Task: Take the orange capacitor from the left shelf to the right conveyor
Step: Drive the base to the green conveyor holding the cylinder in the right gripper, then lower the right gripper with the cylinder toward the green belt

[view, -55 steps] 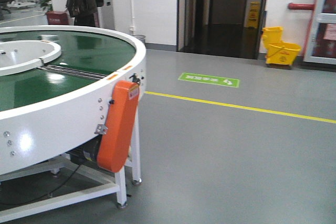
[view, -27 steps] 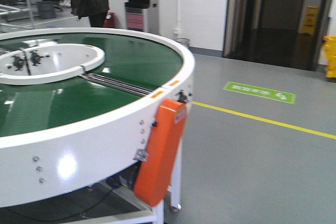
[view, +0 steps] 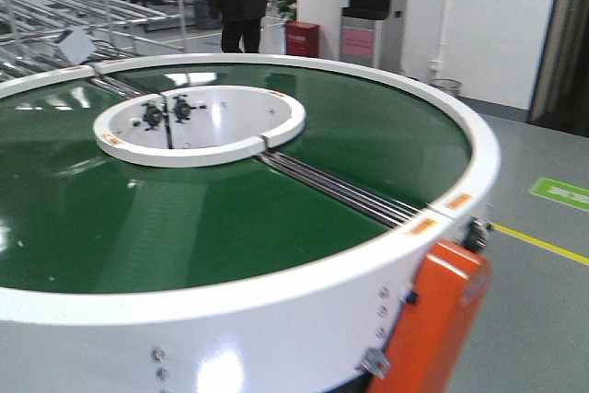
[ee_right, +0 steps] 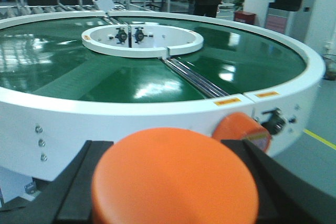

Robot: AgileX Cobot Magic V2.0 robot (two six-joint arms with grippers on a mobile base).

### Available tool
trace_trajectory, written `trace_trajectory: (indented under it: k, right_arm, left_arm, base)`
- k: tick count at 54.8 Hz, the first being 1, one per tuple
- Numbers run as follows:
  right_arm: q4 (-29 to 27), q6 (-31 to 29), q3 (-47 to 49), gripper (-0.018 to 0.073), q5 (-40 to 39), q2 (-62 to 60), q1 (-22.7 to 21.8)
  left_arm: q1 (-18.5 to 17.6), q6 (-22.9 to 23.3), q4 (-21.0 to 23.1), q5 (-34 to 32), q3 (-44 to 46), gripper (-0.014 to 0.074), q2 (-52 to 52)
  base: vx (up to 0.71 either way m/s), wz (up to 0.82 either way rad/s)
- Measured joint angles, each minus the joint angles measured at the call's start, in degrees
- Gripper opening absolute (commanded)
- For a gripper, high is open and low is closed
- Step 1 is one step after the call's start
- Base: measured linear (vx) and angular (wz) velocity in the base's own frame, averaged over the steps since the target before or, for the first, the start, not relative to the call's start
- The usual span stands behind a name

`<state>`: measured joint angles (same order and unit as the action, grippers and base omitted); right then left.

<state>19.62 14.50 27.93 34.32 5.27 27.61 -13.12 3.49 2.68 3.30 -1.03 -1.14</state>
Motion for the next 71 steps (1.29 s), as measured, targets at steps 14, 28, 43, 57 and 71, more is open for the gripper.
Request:
trace_trajectory:
  k: [14, 28, 43, 57, 71]
  right_arm:
    - [0.00, 0.00, 0.00, -0.0008, 0.00, 0.00, 0.00]
    - [0.00, 0.00, 0.00, -0.0008, 0.00, 0.00, 0.00]
    - [0.00, 0.00, 0.00, -0.0008, 0.00, 0.00, 0.00]
    - [0.00, 0.00, 0.00, -0.0008, 0.00, 0.00, 0.00]
    - [0.00, 0.00, 0.00, -0.0008, 0.00, 0.00, 0.00]
  left_arm:
    - [0.00, 0.00, 0.00, 0.00, 0.00, -0.0006, 0.00]
    - [0.00, 0.00, 0.00, 0.00, 0.00, -0.0006, 0.00]
    - [0.00, 0.00, 0.00, 0.00, 0.00, -0.0006, 0.00]
    - [0.00, 0.00, 0.00, 0.00, 0.00, -0.0006, 0.00]
    - [0.00, 0.00, 0.00, 0.00, 0.00, -0.0006, 0.00]
  base:
    - [0.45, 0.29]
    - [0.42, 0.20]
    - [0.36, 0.16]
    - [0.29, 0.14]
    - [0.13, 0.01]
